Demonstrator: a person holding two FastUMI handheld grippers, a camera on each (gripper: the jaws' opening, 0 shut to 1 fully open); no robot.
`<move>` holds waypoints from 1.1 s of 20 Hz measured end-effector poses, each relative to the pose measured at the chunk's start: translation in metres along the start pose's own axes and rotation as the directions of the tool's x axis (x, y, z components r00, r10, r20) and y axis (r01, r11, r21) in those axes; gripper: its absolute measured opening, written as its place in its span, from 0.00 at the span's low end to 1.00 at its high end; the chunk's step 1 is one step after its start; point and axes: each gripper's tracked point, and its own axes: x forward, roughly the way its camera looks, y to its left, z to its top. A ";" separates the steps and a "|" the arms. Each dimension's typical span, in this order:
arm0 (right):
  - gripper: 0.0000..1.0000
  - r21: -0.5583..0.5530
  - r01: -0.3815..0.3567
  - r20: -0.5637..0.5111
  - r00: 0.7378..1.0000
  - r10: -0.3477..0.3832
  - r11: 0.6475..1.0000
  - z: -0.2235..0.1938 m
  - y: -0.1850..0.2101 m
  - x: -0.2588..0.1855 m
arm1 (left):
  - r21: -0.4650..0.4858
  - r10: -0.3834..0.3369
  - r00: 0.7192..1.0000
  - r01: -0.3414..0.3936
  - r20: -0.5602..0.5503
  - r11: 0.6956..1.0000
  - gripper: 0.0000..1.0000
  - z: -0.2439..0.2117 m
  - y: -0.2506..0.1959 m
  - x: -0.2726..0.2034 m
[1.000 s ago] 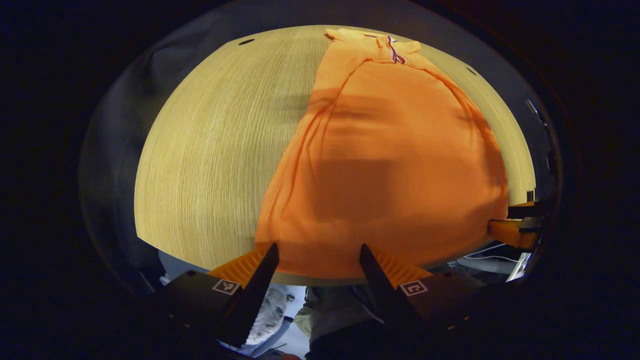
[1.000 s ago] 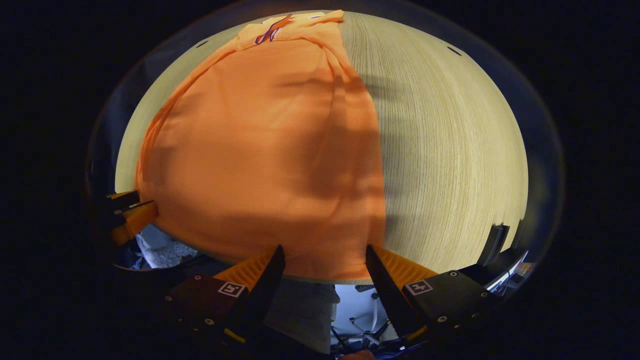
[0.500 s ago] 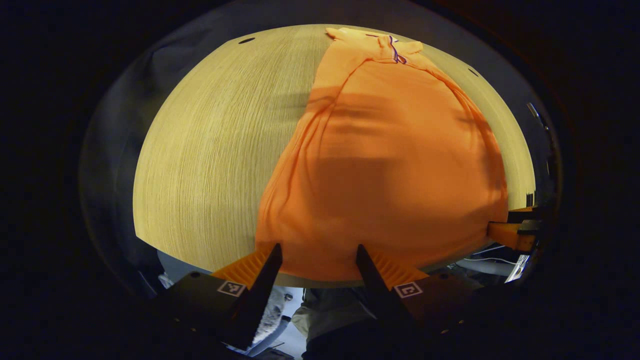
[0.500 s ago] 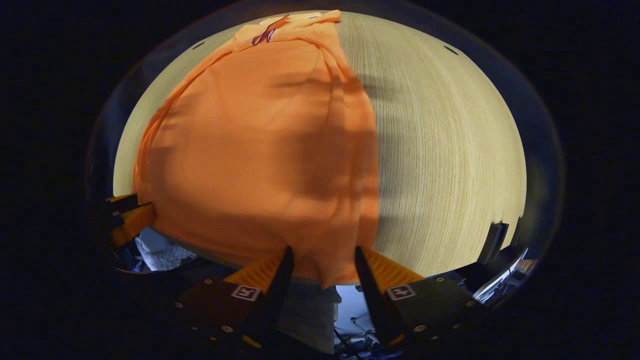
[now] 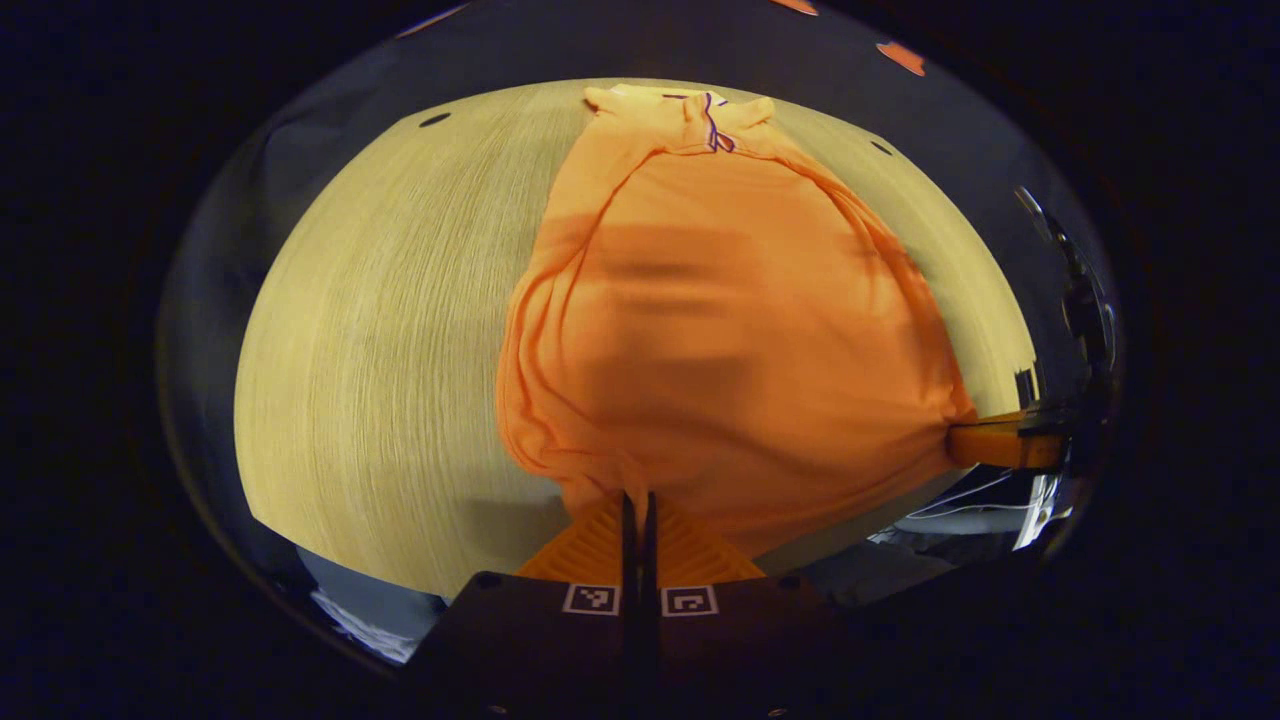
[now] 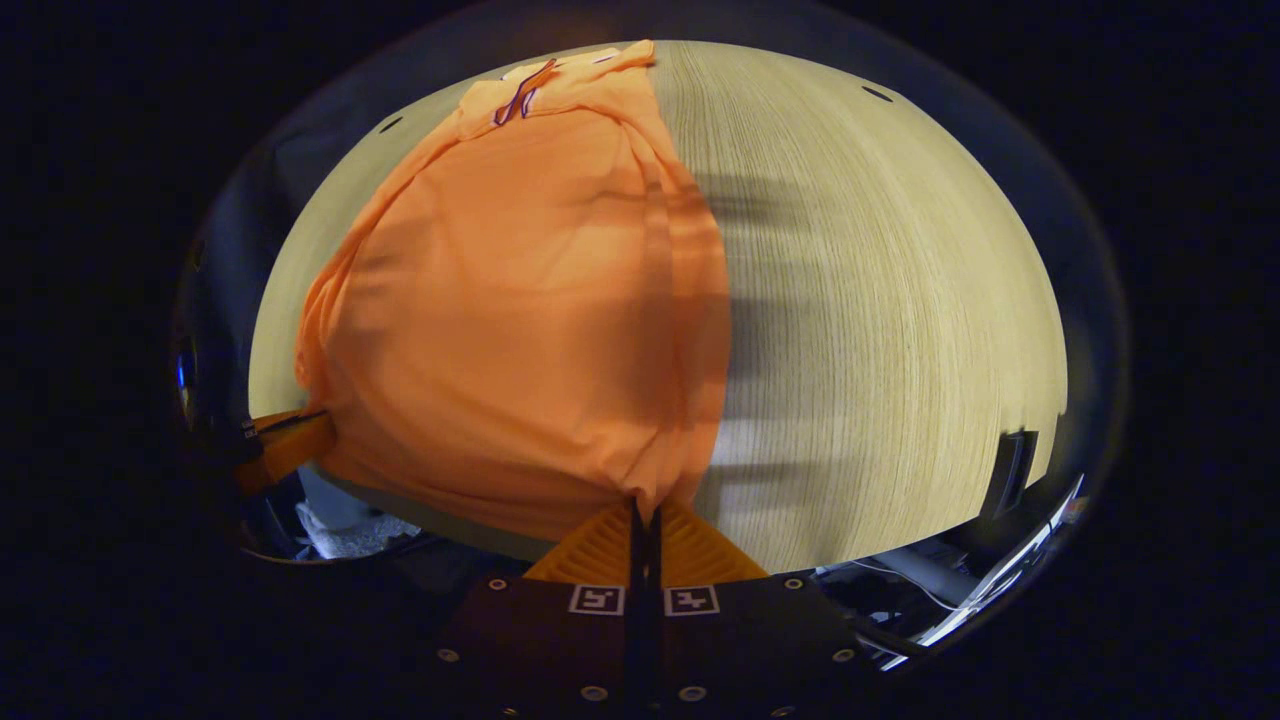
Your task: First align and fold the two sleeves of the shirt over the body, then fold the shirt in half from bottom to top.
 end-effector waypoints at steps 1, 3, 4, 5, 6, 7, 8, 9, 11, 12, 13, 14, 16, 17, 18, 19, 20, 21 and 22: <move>0.00 -0.019 0.004 0.015 1.000 -0.003 1.000 0.005 0.001 -0.002 | -0.021 -0.005 1.000 0.005 0.016 1.000 0.01 0.005 0.001 -0.002; 0.00 -0.032 -0.022 0.043 0.999 0.023 0.999 0.015 0.010 -0.009 | -0.020 0.001 0.999 0.000 0.045 1.000 0.01 0.016 0.001 -0.008; 0.00 -0.029 -0.033 0.062 0.997 0.035 0.999 0.023 0.013 -0.014 | -0.026 -0.006 0.999 0.007 0.054 1.000 0.01 0.022 -0.001 -0.011; 0.00 -0.030 -0.039 0.093 0.995 0.042 0.999 0.033 0.015 -0.019 | -0.033 -0.010 0.998 0.012 0.058 0.999 0.01 0.028 -0.002 -0.014; 0.00 -0.036 -0.036 0.128 0.991 0.040 0.999 0.044 0.015 -0.023 | -0.035 -0.012 0.998 0.014 0.068 0.999 0.01 0.034 -0.003 -0.016; 0.00 -0.041 -0.033 0.149 0.988 0.039 0.999 0.053 0.014 -0.029 | -0.033 -0.011 0.996 0.014 0.085 0.999 0.01 0.044 -0.002 -0.020; 0.00 -0.038 -0.031 0.169 0.985 0.037 0.999 0.060 0.013 -0.035 | -0.032 -0.011 0.995 0.015 0.104 0.999 0.01 0.054 -0.001 -0.025; 0.00 -0.034 -0.040 0.186 0.982 0.046 0.999 0.070 0.013 -0.041 | -0.030 -0.013 0.992 0.017 0.125 0.999 0.00 0.065 0.000 -0.031; 0.00 -0.009 -0.060 0.227 0.972 0.060 0.998 0.089 0.013 -0.051 | -0.035 -0.007 0.985 0.013 0.170 0.999 0.00 0.088 0.005 -0.041; 0.00 0.002 -0.061 0.248 0.967 0.058 0.998 0.100 0.009 -0.056 | -0.038 -0.006 0.980 0.014 0.200 0.999 0.01 0.100 0.007 -0.044; 0.00 0.008 -0.062 0.266 0.962 0.058 0.998 0.110 0.007 -0.061 | -0.040 -0.002 0.976 0.011 0.219 0.999 0.01 0.110 0.010 -0.047; 0.00 0.013 -0.065 0.285 0.957 0.059 0.998 0.120 0.006 -0.065 | -0.042 -0.004 0.971 0.014 0.240 0.999 0.00 0.120 0.010 -0.048; 0.00 0.015 -0.075 0.325 0.944 0.066 0.997 0.143 0.007 -0.074 | -0.041 -0.013 0.964 0.024 0.267 0.999 0.00 0.141 0.011 -0.051; 0.00 0.007 -0.072 0.342 0.937 0.066 0.997 0.155 0.007 -0.078 | -0.035 -0.016 0.960 0.027 0.281 0.999 0.01 0.150 0.011 -0.051; 0.00 0.001 -0.063 0.363 0.930 0.059 0.998 0.167 0.006 -0.081 | -0.027 -0.020 0.955 0.030 0.295 0.999 0.01 0.161 0.010 -0.053; 0.00 -0.001 -0.058 0.381 0.923 0.054 0.998 0.179 0.006 -0.085 | -0.015 -0.026 0.950 0.032 0.312 0.999 0.00 0.173 0.010 -0.057; 0.00 0.001 -0.060 0.400 0.915 0.055 0.998 0.192 0.008 -0.089 | -0.004 -0.024 0.941 0.027 0.336 1.000 0.00 0.185 0.011 -0.059; 0.00 0.001 -0.070 0.414 0.908 0.063 0.998 0.203 0.010 -0.093 | 0.010 -0.023 0.932 0.021 0.361 1.000 0.01 0.199 0.013 -0.064; 0.00 0.001 -0.072 0.427 0.902 0.065 0.997 0.213 0.011 -0.096 | 0.019 -0.025 0.926 0.020 0.378 1.000 0.01 0.212 0.013 -0.067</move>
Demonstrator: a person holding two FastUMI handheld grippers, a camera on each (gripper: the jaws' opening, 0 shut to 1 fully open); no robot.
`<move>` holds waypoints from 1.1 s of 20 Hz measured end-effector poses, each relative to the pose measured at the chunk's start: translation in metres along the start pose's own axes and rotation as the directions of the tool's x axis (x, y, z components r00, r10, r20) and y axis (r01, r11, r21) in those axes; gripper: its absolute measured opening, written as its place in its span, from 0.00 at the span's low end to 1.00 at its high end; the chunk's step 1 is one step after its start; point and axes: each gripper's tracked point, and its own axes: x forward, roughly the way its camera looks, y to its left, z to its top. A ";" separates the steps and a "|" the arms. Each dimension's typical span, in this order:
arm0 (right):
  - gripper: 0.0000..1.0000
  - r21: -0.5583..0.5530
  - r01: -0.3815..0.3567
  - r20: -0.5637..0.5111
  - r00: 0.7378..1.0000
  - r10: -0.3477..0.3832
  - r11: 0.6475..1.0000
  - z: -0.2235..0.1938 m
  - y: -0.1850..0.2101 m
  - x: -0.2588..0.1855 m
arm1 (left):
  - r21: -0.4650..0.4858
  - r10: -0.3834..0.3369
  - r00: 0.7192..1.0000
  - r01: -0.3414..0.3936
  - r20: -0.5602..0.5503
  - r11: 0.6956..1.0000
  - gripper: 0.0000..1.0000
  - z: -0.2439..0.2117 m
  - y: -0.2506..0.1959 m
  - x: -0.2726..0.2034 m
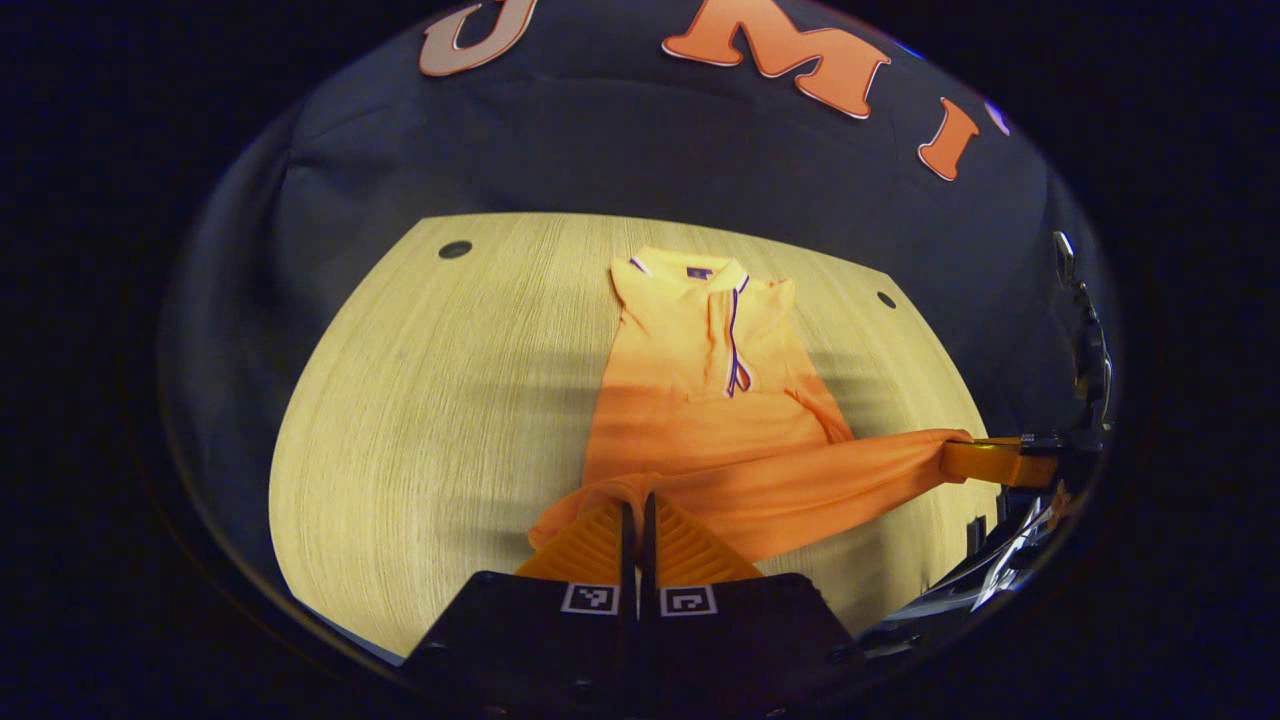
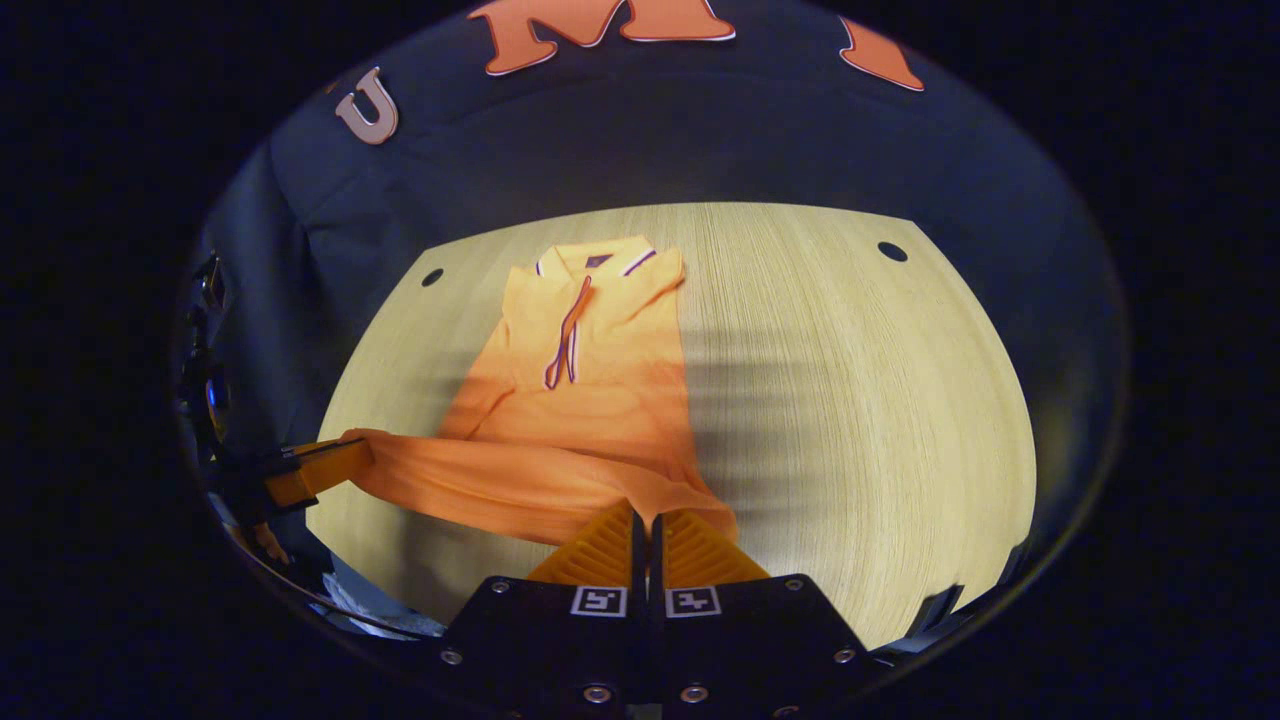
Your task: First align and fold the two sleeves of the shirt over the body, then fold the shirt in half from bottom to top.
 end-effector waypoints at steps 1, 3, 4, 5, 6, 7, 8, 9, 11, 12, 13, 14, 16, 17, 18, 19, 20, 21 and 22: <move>0.00 -0.008 0.003 0.012 1.000 -0.003 1.000 0.010 -0.001 0.002 | -0.002 -0.006 1.000 0.006 0.017 1.000 0.01 0.012 -0.001 0.004; 0.00 -0.019 0.013 0.034 0.999 -0.012 1.000 0.031 -0.005 0.006 | -0.005 -0.013 0.999 0.013 0.043 1.000 0.01 0.034 0.000 0.011; 0.00 -0.022 0.013 0.044 0.999 -0.012 1.000 0.041 -0.006 0.008 | -0.002 -0.015 0.998 0.015 0.054 1.000 0.01 0.045 0.000 0.014; 0.00 -0.023 0.016 0.058 0.998 -0.015 1.000 0.053 -0.007 0.010 | 0.002 -0.018 0.998 0.018 0.066 1.000 0.01 0.056 0.001 0.018; 0.00 -0.026 0.024 0.069 0.997 -0.022 0.999 0.064 -0.009 0.012 | 0.008 -0.019 0.997 0.018 0.073 1.000 0.00 0.065 0.000 0.021; 0.00 -0.029 0.029 0.083 0.996 -0.026 0.999 0.075 -0.011 0.013 | 0.013 -0.020 0.996 0.019 0.085 1.000 0.01 0.074 0.000 0.026; 0.00 -0.031 0.032 0.095 0.995 -0.029 0.999 0.085 -0.010 0.019 | 0.024 -0.025 0.995 0.023 0.099 0.999 0.01 0.083 -0.003 0.031; 0.00 -0.033 0.036 0.103 0.994 -0.033 0.999 0.093 -0.010 0.021 | 0.040 -0.026 0.994 0.022 0.106 0.999 0.00 0.091 -0.004 0.035; 0.00 -0.043 0.045 0.121 0.992 -0.040 0.998 0.114 -0.012 0.033 | 0.059 -0.032 0.992 0.024 0.121 0.998 0.00 0.110 -0.008 0.047; 0.00 -0.047 0.043 0.114 0.993 -0.037 0.998 0.121 -0.011 0.040 | 0.056 -0.037 0.991 0.030 0.127 0.998 0.00 0.120 -0.011 0.053; 0.00 -0.043 0.046 0.119 0.992 -0.040 0.998 0.130 -0.011 0.046 | 0.051 -0.045 0.990 0.039 0.135 0.998 0.01 0.130 -0.014 0.059; 0.00 -0.043 0.050 0.124 0.991 -0.044 0.998 0.140 -0.014 0.051 | 0.052 -0.049 0.989 0.042 0.142 0.998 0.01 0.140 -0.014 0.063; 0.00 -0.045 0.066 0.146 0.988 -0.059 0.997 0.163 -0.021 0.059 | 0.057 -0.040 0.986 0.032 0.160 0.998 0.00 0.162 -0.009 0.077; 0.00 -0.044 0.072 0.153 0.986 -0.065 0.996 0.174 -0.024 0.063 | 0.058 -0.036 0.986 0.026 0.166 0.998 0.00 0.173 -0.005 0.083; 0.00 -0.040 0.078 0.161 0.984 -0.071 0.996 0.186 -0.028 0.069 | 0.054 -0.031 0.986 0.022 0.166 0.998 0.00 0.181 -0.002 0.091; 0.00 -0.036 0.082 0.163 0.984 -0.075 0.996 0.195 -0.031 0.075 | 0.051 -0.027 0.986 0.019 0.164 0.999 0.00 0.188 0.002 0.099; 0.00 -0.029 0.079 0.162 0.984 -0.074 0.996 0.202 -0.033 0.082 | 0.051 -0.022 0.986 0.014 0.163 0.999 0.00 0.195 0.006 0.107; 0.00 -0.018 0.075 0.160 0.985 -0.071 0.997 0.207 -0.034 0.090 | 0.056 -0.013 0.987 0.004 0.159 0.998 0.00 0.199 0.010 0.115; 0.00 -0.010 0.073 0.146 0.987 -0.071 0.997 0.210 -0.036 0.101 | 0.069 -0.009 0.988 -0.001 0.154 0.998 0.00 0.203 0.012 0.125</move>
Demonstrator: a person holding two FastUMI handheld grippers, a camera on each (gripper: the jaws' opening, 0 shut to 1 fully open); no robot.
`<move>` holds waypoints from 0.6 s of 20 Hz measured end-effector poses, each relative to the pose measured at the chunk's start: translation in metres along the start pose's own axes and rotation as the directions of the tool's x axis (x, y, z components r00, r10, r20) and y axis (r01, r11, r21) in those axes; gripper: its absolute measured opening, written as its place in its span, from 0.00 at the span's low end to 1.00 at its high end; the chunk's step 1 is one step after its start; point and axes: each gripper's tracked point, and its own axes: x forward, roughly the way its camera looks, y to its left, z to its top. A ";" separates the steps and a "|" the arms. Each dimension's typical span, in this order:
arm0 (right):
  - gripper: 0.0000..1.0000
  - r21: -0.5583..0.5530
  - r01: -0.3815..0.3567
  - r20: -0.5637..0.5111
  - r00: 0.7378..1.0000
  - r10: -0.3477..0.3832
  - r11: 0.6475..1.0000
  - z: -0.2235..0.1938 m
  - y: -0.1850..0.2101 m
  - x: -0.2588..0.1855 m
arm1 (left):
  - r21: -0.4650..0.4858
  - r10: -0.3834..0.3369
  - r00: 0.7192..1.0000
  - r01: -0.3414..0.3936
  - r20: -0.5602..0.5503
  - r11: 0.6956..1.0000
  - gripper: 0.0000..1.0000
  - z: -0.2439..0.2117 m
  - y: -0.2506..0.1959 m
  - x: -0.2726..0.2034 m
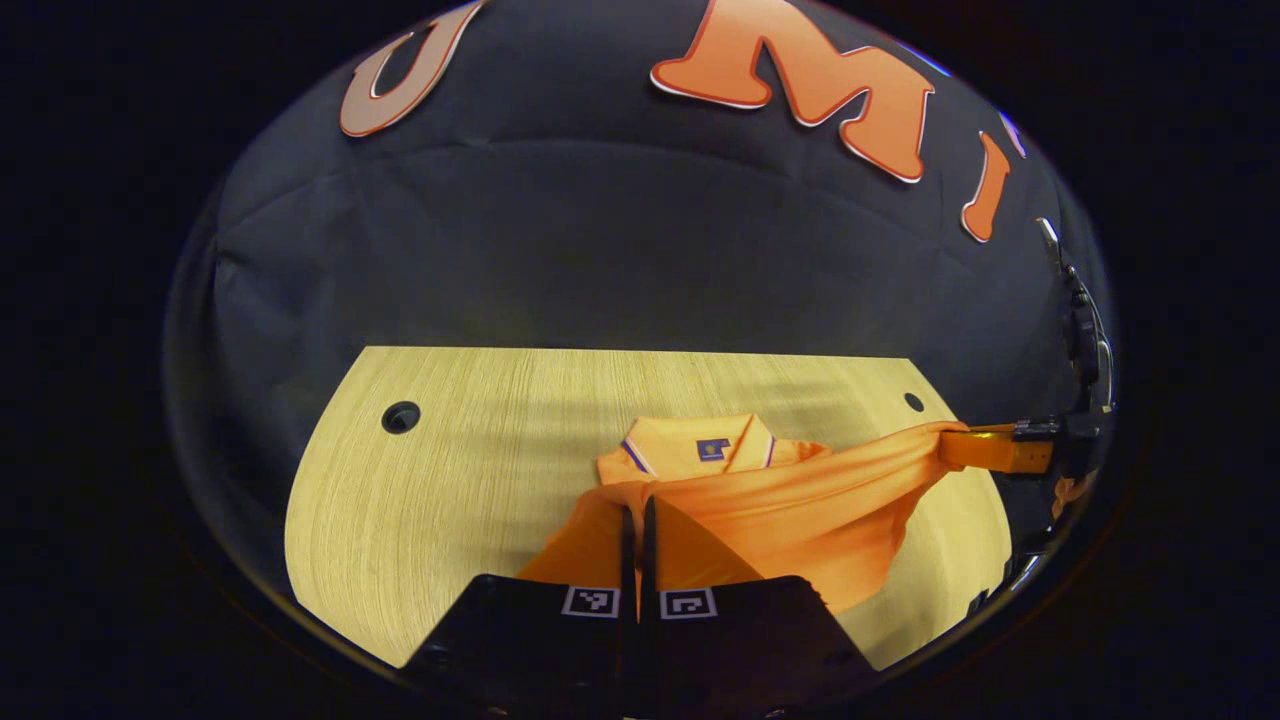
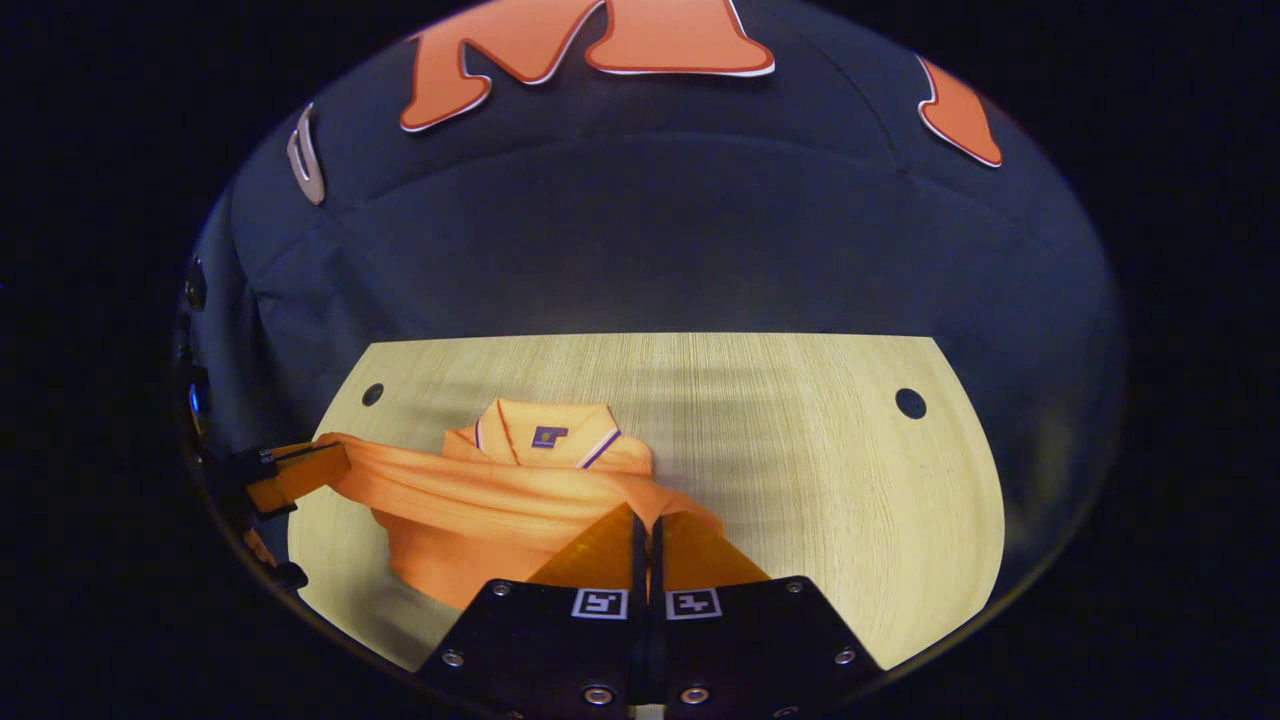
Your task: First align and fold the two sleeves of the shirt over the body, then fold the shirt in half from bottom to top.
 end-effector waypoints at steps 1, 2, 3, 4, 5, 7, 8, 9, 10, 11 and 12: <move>0.00 0.009 -0.001 -0.014 1.000 0.001 1.000 0.000 -0.001 0.011 | 0.018 0.007 1.000 -0.007 -0.012 1.000 0.00 -0.002 0.003 0.011; 0.00 0.016 0.001 -0.028 1.000 0.000 1.000 -0.002 -0.001 0.023 | 0.031 0.016 1.000 -0.015 -0.022 0.999 0.00 -0.002 0.006 0.022; 0.00 0.010 0.007 -0.042 0.999 -0.006 1.000 -0.005 -0.002 0.035 | 0.037 0.024 0.999 -0.023 -0.039 0.999 0.01 -0.004 0.008 0.034; 0.00 0.006 0.025 -0.057 0.998 -0.024 1.000 -0.008 -0.005 0.047 | 0.038 0.020 0.998 -0.018 -0.056 0.999 0.00 -0.008 0.008 0.040; 0.00 0.009 0.034 -0.066 0.997 -0.033 0.999 -0.012 -0.007 0.059 | 0.043 0.016 0.997 -0.013 -0.074 0.999 0.00 -0.012 0.007 0.048; 0.00 0.019 0.046 -0.073 0.996 -0.045 0.999 -0.013 -0.009 0.075 | 0.053 0.036 0.994 -0.031 -0.102 0.998 0.01 -0.023 0.015 0.065; 0.02 0.029 0.059 -0.077 0.995 -0.056 0.998 -0.014 -0.012 0.078 | 0.052 0.039 0.993 -0.033 -0.113 0.998 0.01 -0.026 0.015 0.071; 0.02 0.026 0.085 -0.067 0.994 -0.083 0.996 -0.013 -0.018 0.081 | 0.060 0.053 0.991 -0.046 -0.125 0.997 0.02 -0.030 0.020 0.075; 0.10 0.021 0.109 -0.057 0.993 -0.107 0.994 -0.012 -0.024 0.085 | 0.073 0.070 0.987 -0.060 -0.142 0.996 0.08 -0.034 0.024 0.073; 0.11 0.024 0.123 -0.058 0.991 -0.122 0.992 -0.012 -0.029 0.088 | 0.088 0.100 0.984 -0.088 -0.148 0.992 0.26 -0.036 0.034 0.075; 0.15 0.035 0.122 -0.064 0.991 -0.119 0.992 -0.012 -0.029 0.085 | 0.091 0.111 0.983 -0.099 -0.144 0.991 0.33 -0.032 0.039 0.072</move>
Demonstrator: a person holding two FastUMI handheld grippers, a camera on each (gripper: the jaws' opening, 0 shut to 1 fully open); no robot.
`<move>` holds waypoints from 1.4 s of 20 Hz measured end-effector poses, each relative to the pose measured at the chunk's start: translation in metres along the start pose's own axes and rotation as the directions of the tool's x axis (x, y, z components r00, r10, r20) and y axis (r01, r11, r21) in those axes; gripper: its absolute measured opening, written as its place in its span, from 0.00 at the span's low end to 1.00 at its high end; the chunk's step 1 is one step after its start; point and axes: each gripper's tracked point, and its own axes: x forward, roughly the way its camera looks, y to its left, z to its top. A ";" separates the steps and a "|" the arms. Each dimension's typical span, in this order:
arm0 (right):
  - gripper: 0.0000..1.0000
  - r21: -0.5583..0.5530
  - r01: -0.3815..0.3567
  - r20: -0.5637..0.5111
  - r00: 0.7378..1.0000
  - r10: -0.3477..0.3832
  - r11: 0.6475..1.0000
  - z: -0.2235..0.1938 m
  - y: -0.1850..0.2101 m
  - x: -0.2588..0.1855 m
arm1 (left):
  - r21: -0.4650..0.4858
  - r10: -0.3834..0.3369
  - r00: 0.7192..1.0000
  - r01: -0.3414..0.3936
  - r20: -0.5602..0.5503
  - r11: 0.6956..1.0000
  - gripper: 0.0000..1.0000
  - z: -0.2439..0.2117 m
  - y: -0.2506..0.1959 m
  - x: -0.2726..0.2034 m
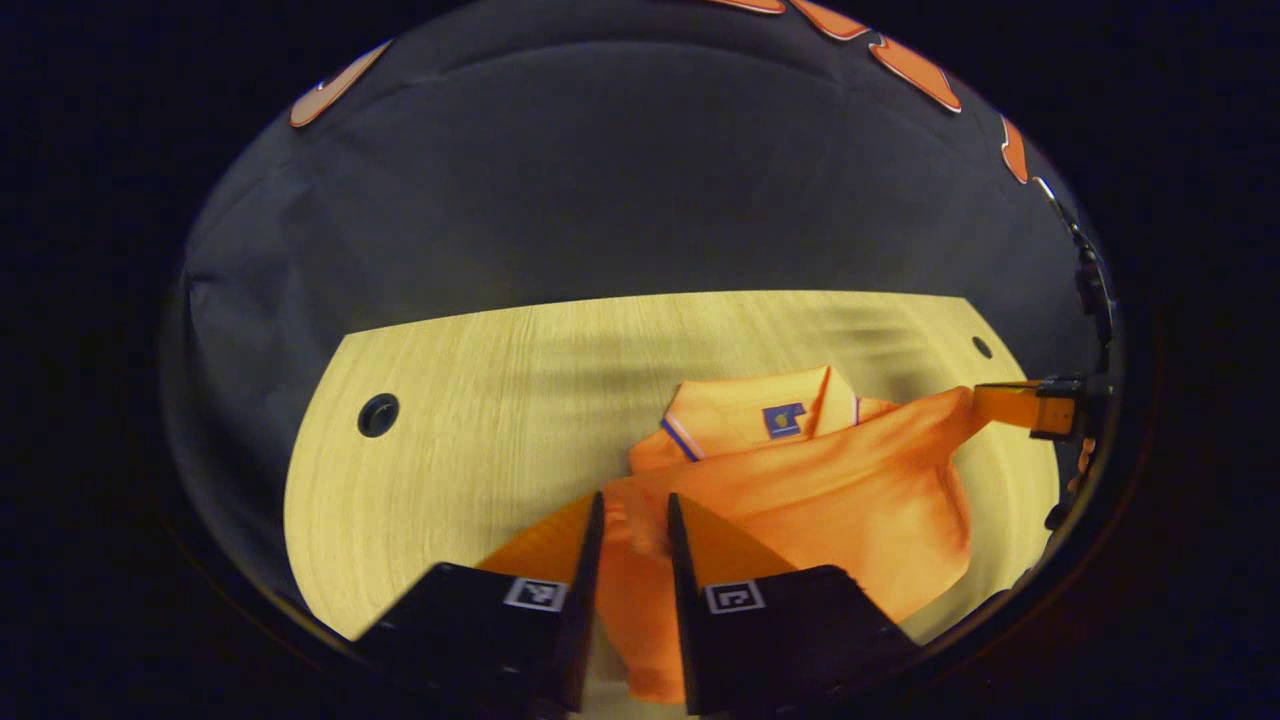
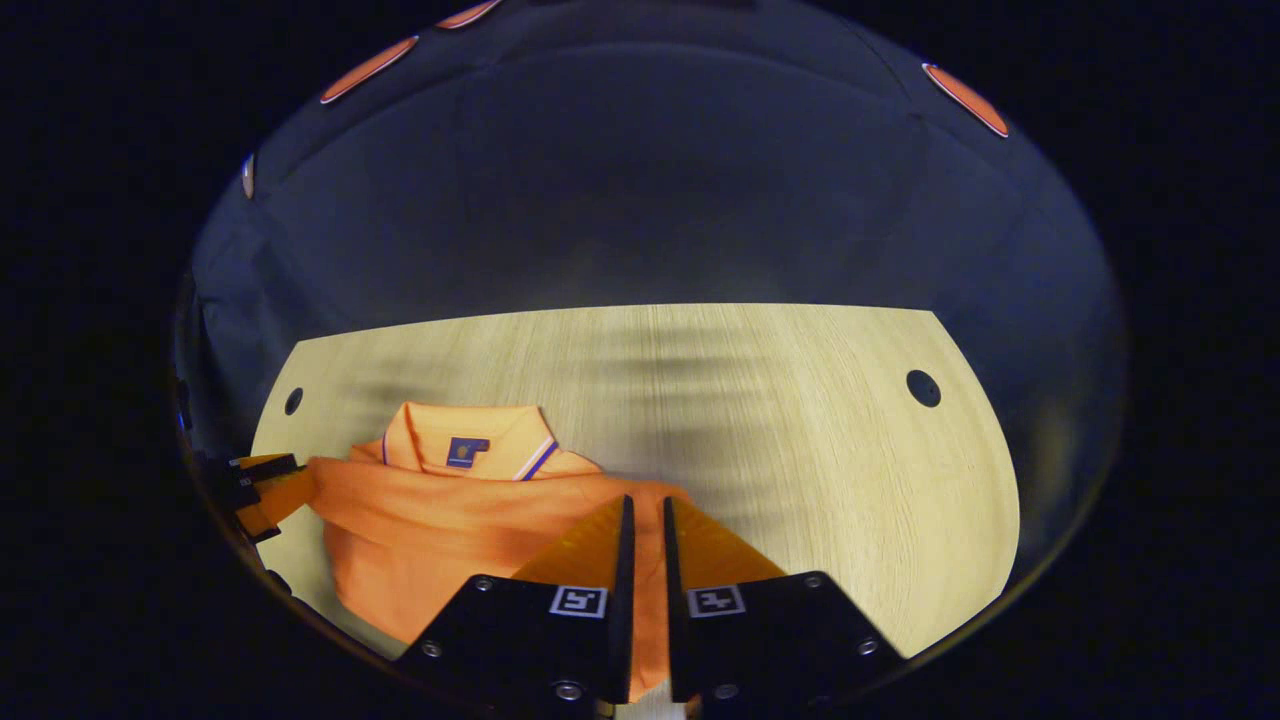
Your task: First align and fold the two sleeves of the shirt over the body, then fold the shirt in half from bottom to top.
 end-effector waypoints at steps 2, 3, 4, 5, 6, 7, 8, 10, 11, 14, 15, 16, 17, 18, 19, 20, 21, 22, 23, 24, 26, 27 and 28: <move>0.43 0.017 -0.004 -0.006 1.000 0.004 1.000 -0.001 -0.002 -0.002 | -0.018 -0.002 1.000 0.002 0.028 1.000 0.71 0.007 0.002 -0.005; 0.65 0.018 0.005 0.002 1.000 -0.005 1.000 0.002 -0.005 -0.004 | -0.022 0.008 0.999 -0.007 0.039 1.000 0.85 0.004 0.005 -0.005; 0.86 0.018 0.018 0.009 1.000 -0.018 1.000 0.004 -0.009 -0.006 | -0.026 0.017 0.998 -0.015 0.052 1.000 1.00 0.009 0.008 -0.014; 0.93 0.018 0.022 0.018 1.000 -0.022 1.000 0.006 -0.011 -0.011 | -0.020 0.022 0.998 -0.021 0.063 1.000 0.99 0.013 0.008 -0.013; 0.98 0.021 0.019 0.025 0.999 -0.020 1.000 0.007 -0.011 -0.012 | -0.014 0.023 0.997 -0.022 0.077 1.000 0.99 0.017 0.006 -0.017; 0.98 0.024 0.012 0.033 0.999 -0.013 1.000 0.009 -0.008 -0.014 | -0.008 0.028 0.995 -0.027 0.095 1.000 0.99 0.020 0.006 -0.021; 0.98 0.025 0.007 0.046 0.999 -0.008 1.000 0.012 -0.007 -0.019 | -0.002 0.030 0.993 -0.030 0.111 1.000 0.99 0.026 0.005 -0.026; 0.98 0.019 -0.003 0.083 0.997 0.001 1.000 0.021 -0.006 -0.036 | 0.010 0.034 0.989 -0.036 0.147 0.999 0.99 0.036 0.000 -0.039; 0.98 0.015 -0.008 0.105 0.994 0.006 1.000 0.026 -0.004 -0.045 | 0.013 0.029 0.985 -0.032 0.171 0.999 0.99 0.043 -0.004 -0.049; 0.98 0.009 -0.013 0.186 0.983 0.011 1.000 0.042 -0.008 -0.080 | 0.031 0.031 0.969 -0.040 0.246 0.999 0.99 0.062 -0.012 -0.084; 0.98 0.008 -0.013 0.220 0.975 0.011 1.000 0.049 -0.011 -0.094 | 0.032 0.039 0.960 -0.050 0.279 0.998 0.99 0.068 -0.013 -0.096; 0.98 0.007 -0.016 0.260 0.965 0.013 1.000 0.057 -0.013 -0.112 | 0.026 0.043 0.948 -0.054 0.314 0.998 0.99 0.075 -0.017 -0.110; 0.98 0.004 -0.021 0.295 0.955 0.019 1.000 0.063 -0.014 -0.129 | 0.021 0.049 0.936 -0.060 0.349 0.998 0.99 0.082 -0.020 -0.128; 0.98 -0.001 -0.028 0.330 0.944 0.027 1.000 0.068 -0.014 -0.145 | 0.020 0.055 0.923 -0.068 0.382 0.998 0.99 0.089 -0.022 -0.146; 0.98 -0.009 -0.032 0.364 0.931 0.033 0.999 0.071 -0.015 -0.162 | 0.019 0.063 0.906 -0.078 0.418 0.997 0.98 0.092 -0.020 -0.164; 0.98 -0.019 -0.032 0.397 0.917 0.037 0.999 0.073 -0.016 -0.183 | 0.019 0.063 0.888 -0.081 0.455 0.997 0.98 0.096 -0.022 -0.180; 0.98 -0.027 -0.037 0.424 0.904 0.045 0.999 0.074 -0.018 -0.201 | 0.013 0.068 0.872 -0.085 0.486 0.996 0.98 0.101 -0.024 -0.198; 0.98 -0.034 -0.044 0.447 0.893 0.054 0.998 0.074 -0.018 -0.219 | 0.005 0.074 0.857 -0.088 0.510 0.996 0.98 0.103 -0.024 -0.216; 0.98 -0.039 -0.051 0.469 0.881 0.063 0.998 0.073 -0.019 -0.235 | -0.005 0.077 0.844 -0.087 0.531 0.996 0.98 0.103 -0.026 -0.234; 0.98 -0.044 -0.057 0.490 0.869 0.071 0.997 0.073 -0.021 -0.250 | -0.019 0.084 0.832 -0.088 0.548 0.996 0.99 0.103 -0.028 -0.252; 0.98 -0.046 -0.070 0.535 0.841 0.084 0.996 0.073 -0.024 -0.281 | -0.045 0.098 0.802 -0.088 0.589 0.995 0.98 0.103 -0.029 -0.288; 0.98 -0.045 -0.075 0.554 0.828 0.087 0.996 0.072 -0.026 -0.294 | -0.061 0.110 0.782 -0.091 0.613 0.994 0.98 0.098 -0.027 -0.305; 0.98 -0.042 -0.082 0.571 0.816 0.091 0.996 0.071 -0.028 -0.310 | -0.075 0.116 0.769 -0.089 0.628 0.993 0.98 0.095 -0.029 -0.322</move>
